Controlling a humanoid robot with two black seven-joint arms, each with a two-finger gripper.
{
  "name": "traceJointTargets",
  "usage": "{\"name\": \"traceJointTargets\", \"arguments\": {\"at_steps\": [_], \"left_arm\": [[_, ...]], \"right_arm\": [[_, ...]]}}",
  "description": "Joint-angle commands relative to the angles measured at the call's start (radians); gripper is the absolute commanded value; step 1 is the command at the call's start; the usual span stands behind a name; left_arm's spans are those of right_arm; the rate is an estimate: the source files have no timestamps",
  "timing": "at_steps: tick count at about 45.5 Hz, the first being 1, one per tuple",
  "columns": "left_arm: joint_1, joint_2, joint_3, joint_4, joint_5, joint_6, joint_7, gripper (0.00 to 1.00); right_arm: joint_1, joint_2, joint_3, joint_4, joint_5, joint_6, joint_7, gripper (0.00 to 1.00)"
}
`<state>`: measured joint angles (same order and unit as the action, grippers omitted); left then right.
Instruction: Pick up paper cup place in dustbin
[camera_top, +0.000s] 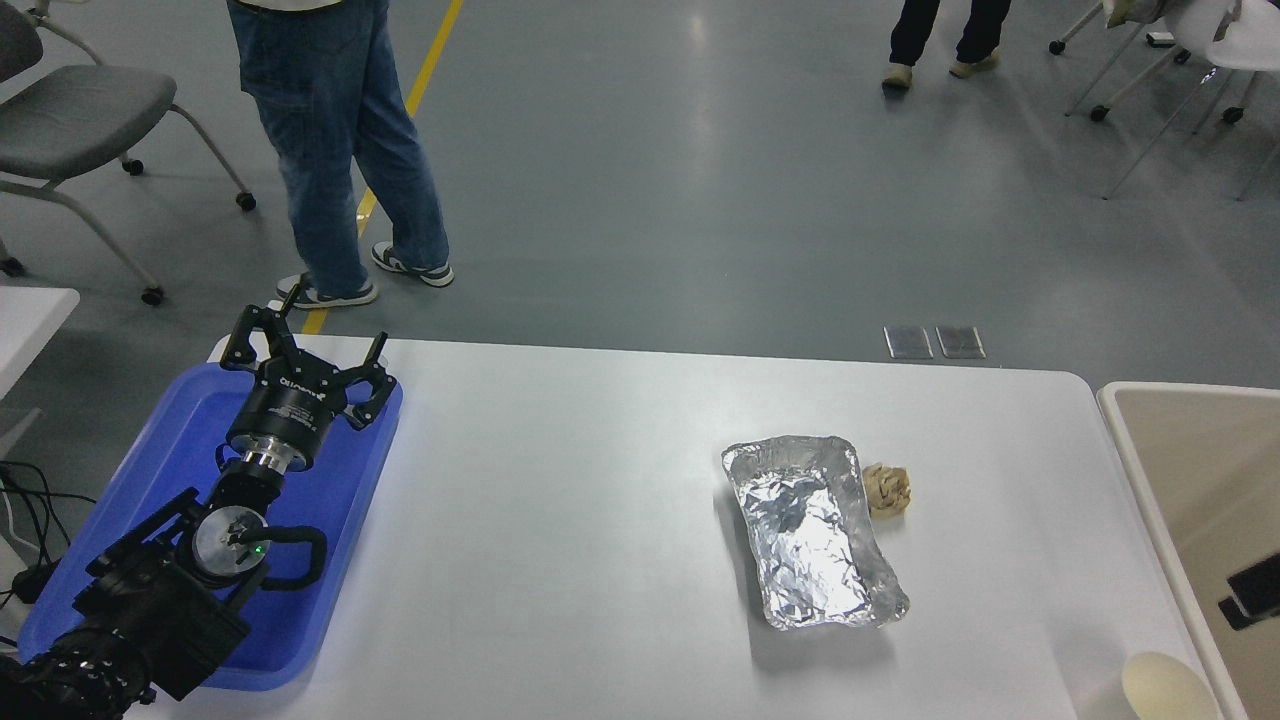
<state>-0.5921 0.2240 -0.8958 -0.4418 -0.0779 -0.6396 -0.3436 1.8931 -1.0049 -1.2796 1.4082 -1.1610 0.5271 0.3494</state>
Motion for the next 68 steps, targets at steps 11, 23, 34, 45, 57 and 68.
{"name": "traceJointTargets", "arguments": {"at_steps": [11, 23, 34, 45, 57, 68], "left_arm": [[0.000, 0.000, 0.000, 0.000, 0.000, 0.000, 0.000, 1.00], [0.000, 0.000, 0.000, 0.000, 0.000, 0.000, 0.000, 1.00], [0.000, 0.000, 0.000, 0.000, 0.001, 0.000, 0.000, 1.00], [0.000, 0.000, 0.000, 0.000, 0.001, 0.000, 0.000, 1.00], [0.000, 0.000, 0.000, 0.000, 0.000, 0.000, 0.000, 1.00], [0.000, 0.000, 0.000, 0.000, 0.000, 0.000, 0.000, 1.00]], "right_arm": [[-0.495, -0.011, 0.305, -0.202, 0.000, -0.148, 0.000, 0.99], [-0.609, -0.009, 0.355, -0.227, 0.000, -0.210, 0.002, 0.98], [-0.674, -0.008, 0.358, -0.239, 0.009, -0.285, 0.002, 0.97], [-0.723, -0.004, 0.422, -0.250, 0.012, -0.308, 0.002, 0.93], [-0.804, 0.011, 0.488, -0.288, 0.012, -0.351, 0.002, 0.84], [-0.842, 0.039, 0.488, -0.296, 0.011, -0.414, 0.006, 0.21]]}}
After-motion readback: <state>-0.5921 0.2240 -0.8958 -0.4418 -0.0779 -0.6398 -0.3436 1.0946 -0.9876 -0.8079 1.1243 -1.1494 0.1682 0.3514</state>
